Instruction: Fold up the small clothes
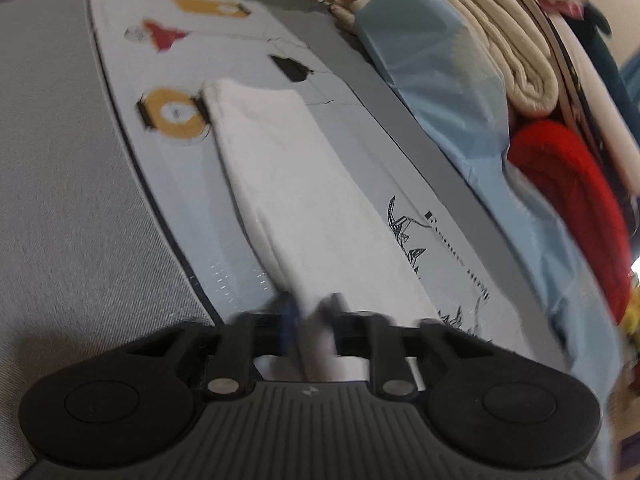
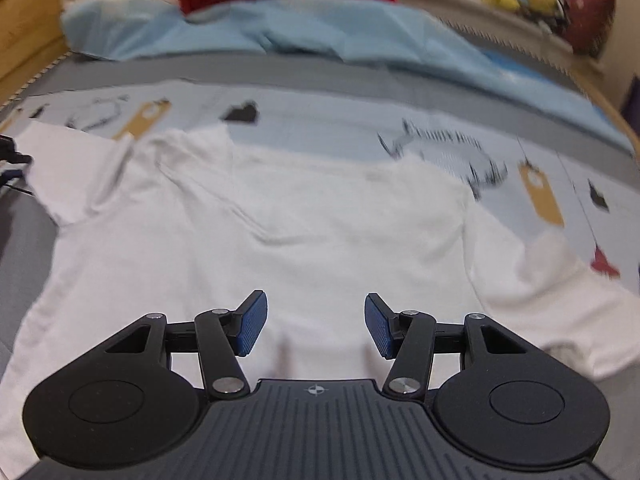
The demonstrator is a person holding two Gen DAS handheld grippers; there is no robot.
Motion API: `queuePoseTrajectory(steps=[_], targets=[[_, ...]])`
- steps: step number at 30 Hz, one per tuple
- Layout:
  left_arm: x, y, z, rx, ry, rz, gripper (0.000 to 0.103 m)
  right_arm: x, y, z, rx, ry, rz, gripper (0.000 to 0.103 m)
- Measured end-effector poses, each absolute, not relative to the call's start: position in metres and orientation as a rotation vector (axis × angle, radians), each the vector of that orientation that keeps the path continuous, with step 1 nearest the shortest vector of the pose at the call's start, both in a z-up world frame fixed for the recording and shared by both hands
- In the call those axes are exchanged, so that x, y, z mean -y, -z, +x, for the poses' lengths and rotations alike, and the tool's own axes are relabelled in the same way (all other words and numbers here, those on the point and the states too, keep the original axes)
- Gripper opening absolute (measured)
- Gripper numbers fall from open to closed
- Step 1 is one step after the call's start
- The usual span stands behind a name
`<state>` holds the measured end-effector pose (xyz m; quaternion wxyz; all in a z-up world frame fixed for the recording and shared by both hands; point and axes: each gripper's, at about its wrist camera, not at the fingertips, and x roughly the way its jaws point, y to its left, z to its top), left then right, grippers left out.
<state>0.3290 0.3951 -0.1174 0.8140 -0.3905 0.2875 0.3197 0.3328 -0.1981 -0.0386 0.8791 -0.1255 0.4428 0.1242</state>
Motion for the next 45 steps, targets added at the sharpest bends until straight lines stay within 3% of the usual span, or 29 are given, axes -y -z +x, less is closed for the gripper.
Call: queuePoseTrajectory(steps=[6, 10, 13, 16, 17, 19, 26, 30, 32, 36, 41, 45], targets=[[-0.321, 0.033, 0.355, -0.526, -0.51, -0.578, 0.006, 0.222, 0.056, 0.339, -1.063, -0.176, -0.176, 0.055], [-0.204, -0.022, 0.366, -0.578, -0.184, -0.402, 0.006, 0.236, 0.045, 0.337, -1.044, -0.148, -0.116, 0.055], [-0.101, -0.028, 0.359, -0.681, 0.045, -0.295, 0.006, 0.248, 0.034, 0.337, -1.011, -0.1, -0.084, 0.055], [0.002, -0.004, 0.34, -0.867, 0.287, -0.196, 0.02, 0.266, 0.021, 0.343, -0.98, -0.025, -0.016, 0.055], [0.035, 0.005, 0.331, -0.949, 0.359, -0.119, 0.031, 0.272, 0.017, 0.345, -0.969, 0.004, 0.011, 0.055], [0.067, 0.002, 0.315, -0.982, 0.386, 0.041, 0.033, 0.288, 0.009, 0.349, -0.948, 0.072, 0.081, 0.055], [-0.007, -0.034, 0.318, -0.905, 0.153, -0.231, 0.035, 0.317, -0.003, 0.346, -0.927, 0.144, 0.287, 0.055], [-0.06, -0.002, 0.337, -1.019, -0.104, -0.353, 0.033, 0.305, -0.004, 0.345, -0.93, 0.079, 0.313, 0.025], [-0.088, 0.001, 0.342, -0.997, -0.154, -0.464, 0.033, 0.293, -0.003, 0.346, -0.92, 0.009, 0.306, 0.018], [-0.126, 0.0, 0.356, -0.953, -0.251, -0.569, 0.033, 0.25, 0.007, 0.351, -0.934, -0.185, 0.244, 0.019], [-0.152, 0.005, 0.36, -0.979, -0.294, -0.668, 0.033, 0.169, 0.026, 0.342, -0.902, -0.425, -0.037, 0.022], [-0.165, 0.007, 0.359, -0.97, -0.327, -0.718, 0.033, 0.115, 0.048, 0.324, -0.868, -0.548, -0.232, 0.042]])
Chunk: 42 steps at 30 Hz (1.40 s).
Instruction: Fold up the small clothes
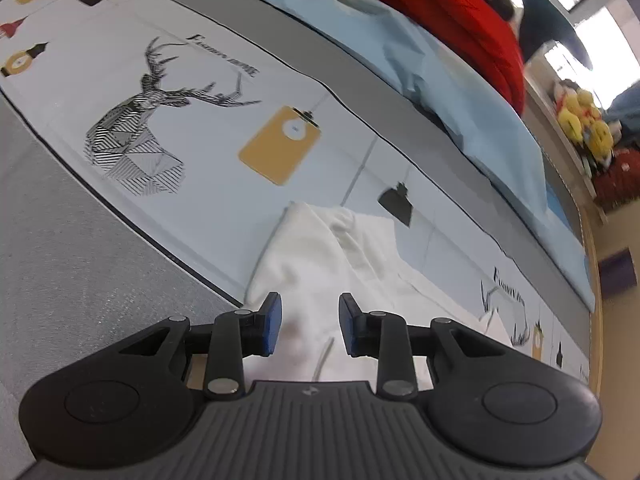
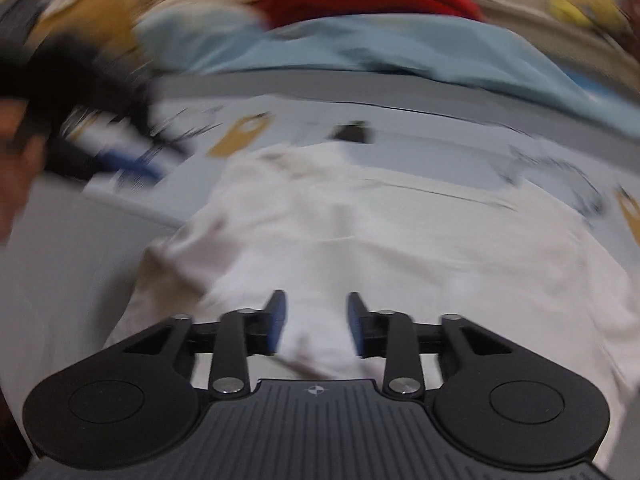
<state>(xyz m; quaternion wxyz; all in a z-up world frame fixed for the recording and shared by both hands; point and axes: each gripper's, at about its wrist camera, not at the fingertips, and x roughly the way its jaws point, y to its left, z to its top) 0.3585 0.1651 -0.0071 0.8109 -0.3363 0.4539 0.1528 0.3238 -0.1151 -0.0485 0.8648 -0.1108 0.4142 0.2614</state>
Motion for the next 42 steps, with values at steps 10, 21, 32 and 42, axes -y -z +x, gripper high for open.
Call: queuePoseTrajectory(steps=[10, 21, 32, 42], targets=[[-0.173, 0.006, 0.36, -0.958, -0.334, -0.789, 0.033, 0.048, 0.09, 0.3, -0.81, -0.679, -0.541, 0.047], [-0.169, 0.004, 0.363, -0.951, -0.33, -0.797, 0.033, 0.115, 0.043, 0.33, -0.724, -0.515, -0.25, 0.004], [-0.16, 0.009, 0.369, -0.981, -0.317, -0.731, 0.033, 0.321, 0.031, 0.364, -0.759, 0.207, 0.382, 0.004], [-0.14, 0.018, 0.379, -1.009, -0.301, -0.68, 0.034, 0.352, 0.048, 0.354, -0.879, 0.274, 0.501, 0.008]])
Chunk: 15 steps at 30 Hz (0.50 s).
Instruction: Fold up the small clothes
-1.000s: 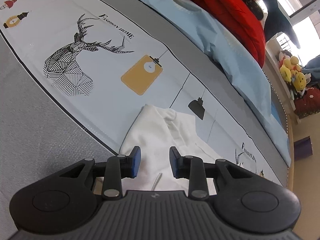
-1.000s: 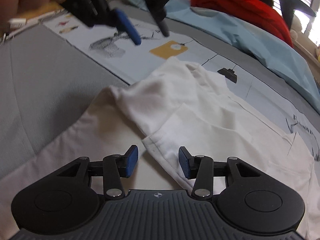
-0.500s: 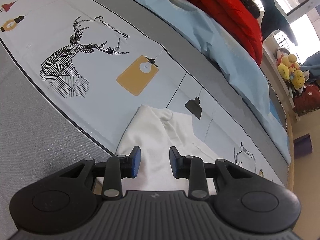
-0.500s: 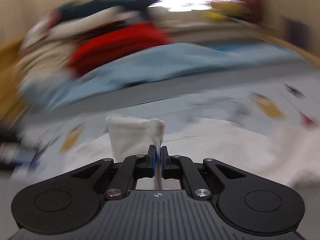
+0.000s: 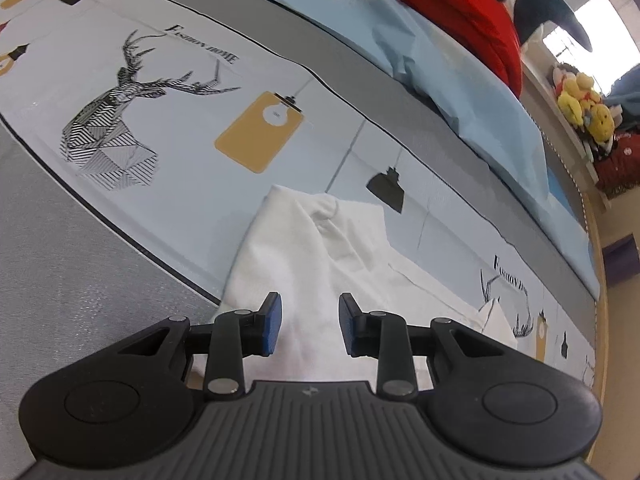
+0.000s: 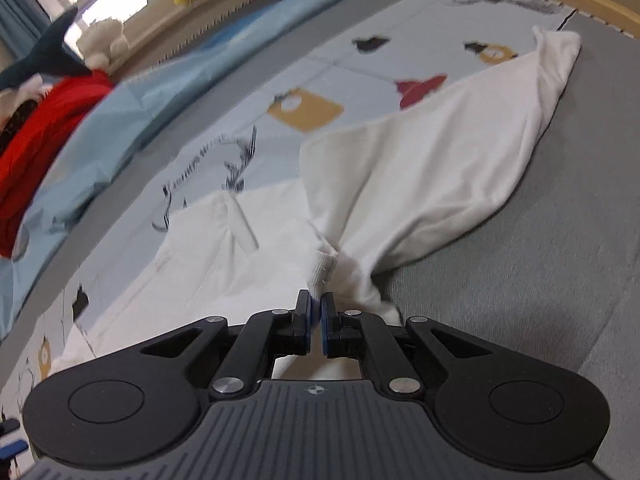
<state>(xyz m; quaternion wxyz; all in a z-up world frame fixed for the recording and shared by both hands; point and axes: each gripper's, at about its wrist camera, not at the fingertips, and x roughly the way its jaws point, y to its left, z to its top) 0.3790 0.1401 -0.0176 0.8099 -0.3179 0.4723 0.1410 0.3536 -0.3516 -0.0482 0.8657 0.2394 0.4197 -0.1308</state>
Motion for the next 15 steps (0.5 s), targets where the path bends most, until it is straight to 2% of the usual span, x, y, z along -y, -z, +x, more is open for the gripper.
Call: queuePoseTrajectory(steps=[2, 4, 7, 13, 14, 15], targets=[[-0.137, 0.019, 0.38, -1.016, -0.297, -0.673, 0.034, 0.35, 0.06, 0.363, -0.977, 0.264, 0.522, 0.008], [-0.135, 0.02, 0.38, -1.02, -0.297, -0.668, 0.034, 0.356, 0.068, 0.362, -1.015, 0.278, 0.578, 0.029], [-0.134, 0.021, 0.38, -1.021, -0.296, -0.669, 0.034, 0.362, 0.069, 0.367, -0.994, 0.272, 0.603, 0.037], [-0.134, 0.021, 0.381, -1.022, -0.292, -0.677, 0.034, 0.379, 0.074, 0.377, -0.967, 0.253, 0.696, 0.038], [-0.134, 0.021, 0.381, -1.022, -0.291, -0.679, 0.034, 0.381, 0.075, 0.378, -0.966, 0.243, 0.695, 0.036], [-0.135, 0.02, 0.381, -1.021, -0.29, -0.68, 0.034, 0.379, 0.074, 0.379, -0.959, 0.243, 0.682, 0.027]])
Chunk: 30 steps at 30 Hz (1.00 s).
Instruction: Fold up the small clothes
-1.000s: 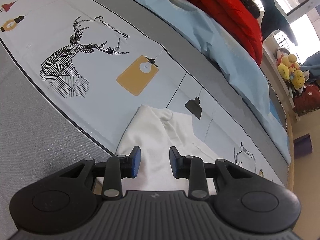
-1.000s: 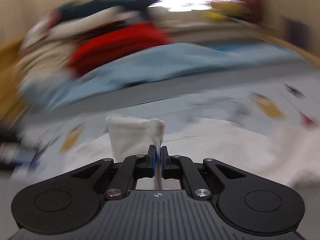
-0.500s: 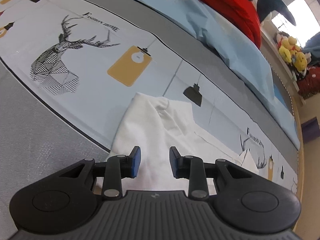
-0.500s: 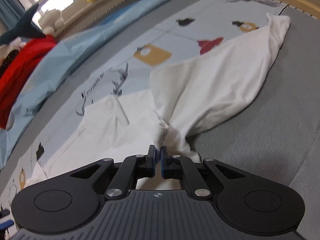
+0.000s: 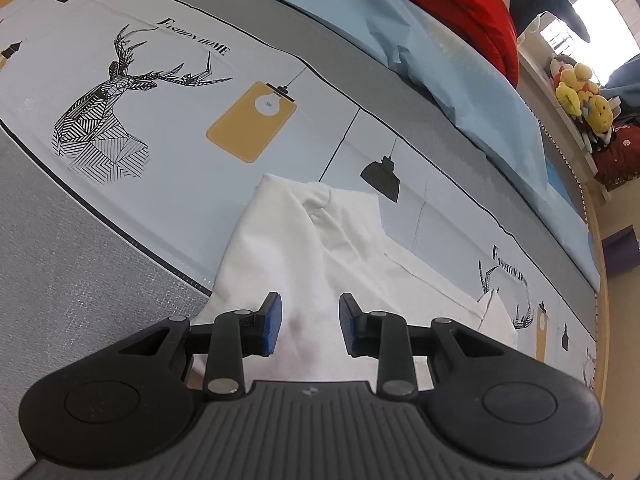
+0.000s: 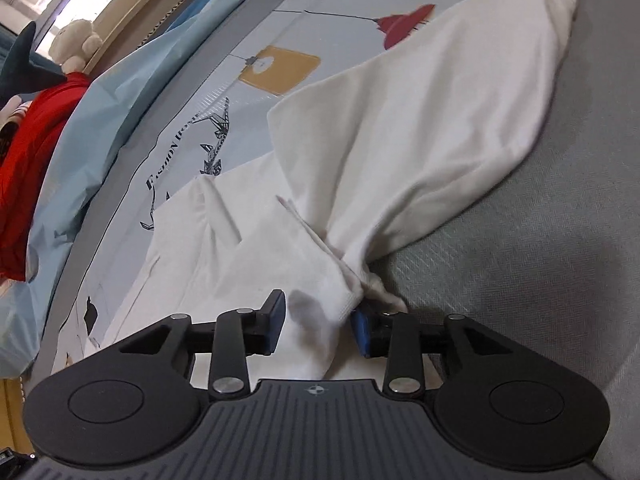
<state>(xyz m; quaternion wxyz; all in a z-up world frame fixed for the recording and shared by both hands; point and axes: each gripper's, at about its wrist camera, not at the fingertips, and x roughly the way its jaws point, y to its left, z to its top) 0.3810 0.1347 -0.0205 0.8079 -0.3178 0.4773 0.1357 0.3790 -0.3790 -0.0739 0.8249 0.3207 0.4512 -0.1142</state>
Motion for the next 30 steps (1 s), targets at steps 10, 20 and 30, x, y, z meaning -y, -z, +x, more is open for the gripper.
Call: queuePoseTrajectory(steps=[10, 20, 30], targets=[[-0.135, 0.019, 0.381, -1.021, -0.289, -0.678, 0.034, 0.341, 0.002, 0.353, -0.6, 0.145, 0.509, 0.006], [-0.133, 0.02, 0.382, -1.025, -0.284, -0.67, 0.034, 0.354, 0.018, 0.356, -0.692, 0.374, 0.39, 0.02], [-0.137, 0.034, 0.381, -1.057, -0.309, -0.661, 0.034, 0.369, 0.055, 0.377, -0.952, 0.341, 0.467, 0.02]])
